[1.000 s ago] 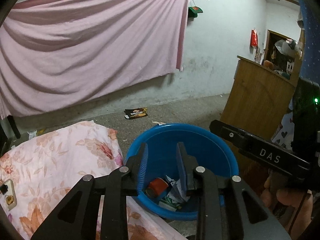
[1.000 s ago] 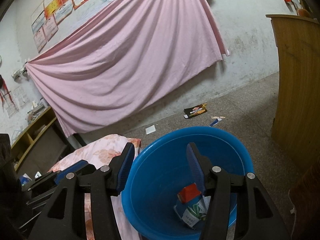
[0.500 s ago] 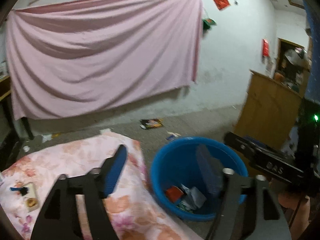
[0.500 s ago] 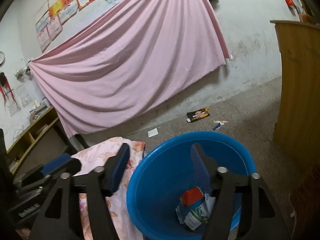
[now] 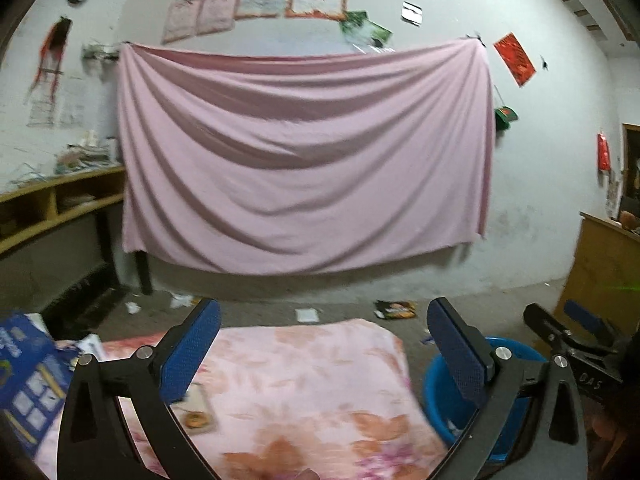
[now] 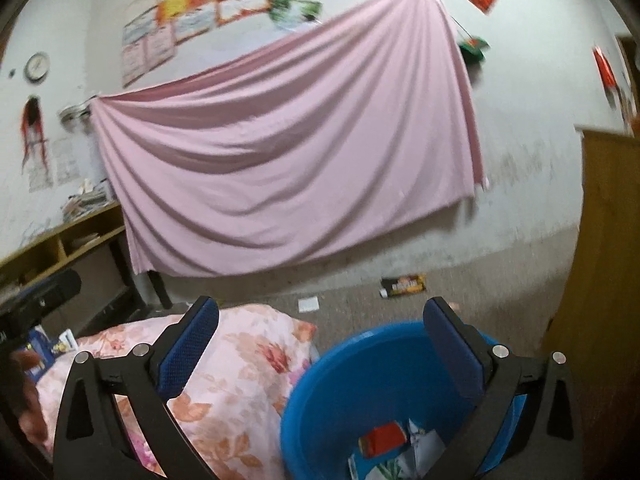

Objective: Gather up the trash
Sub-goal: 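Move both tools back over the bed toward the blue toothbrush and clip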

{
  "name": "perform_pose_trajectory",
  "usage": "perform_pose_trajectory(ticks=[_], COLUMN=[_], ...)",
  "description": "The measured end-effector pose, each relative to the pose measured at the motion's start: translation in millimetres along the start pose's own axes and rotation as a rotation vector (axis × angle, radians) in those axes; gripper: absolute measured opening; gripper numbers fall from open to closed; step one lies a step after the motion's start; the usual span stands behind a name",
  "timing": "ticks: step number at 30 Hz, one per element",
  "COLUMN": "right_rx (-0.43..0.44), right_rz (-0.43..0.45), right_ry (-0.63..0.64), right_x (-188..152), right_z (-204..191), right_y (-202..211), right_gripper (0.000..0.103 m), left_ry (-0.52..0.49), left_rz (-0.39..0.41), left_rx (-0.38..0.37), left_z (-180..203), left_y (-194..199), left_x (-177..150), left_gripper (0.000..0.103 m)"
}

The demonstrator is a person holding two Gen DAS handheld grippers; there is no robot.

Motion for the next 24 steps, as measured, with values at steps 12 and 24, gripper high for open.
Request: perform_pose_trajectory(ticks=[12,24], right_rx=[0.154,0.266], right_rz=[0.232,0.237], right_ry=[0.052,0.097], right_x=[32,15], right_z=[-98,-185], right_y=[11,-7], right_gripper=[0.103,0.103], left_ry=[0.017,0.019], left_rz=[0.070,0.030], left_rx=[0.180,0.243], left_z=[-101,-165], left_y=[42,57], left_x=[1,-31], left_gripper=[0.101,0.101])
Point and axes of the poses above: each gripper's, at about its wrist camera, not at the fingertips, and y roughly against the way its jaws point, z to its right, x to its top, the point moved 10 cm from there along -y, roughly the way its jaws point, and after that the axes turned 3 degrees about z, right-handed, at the moved point
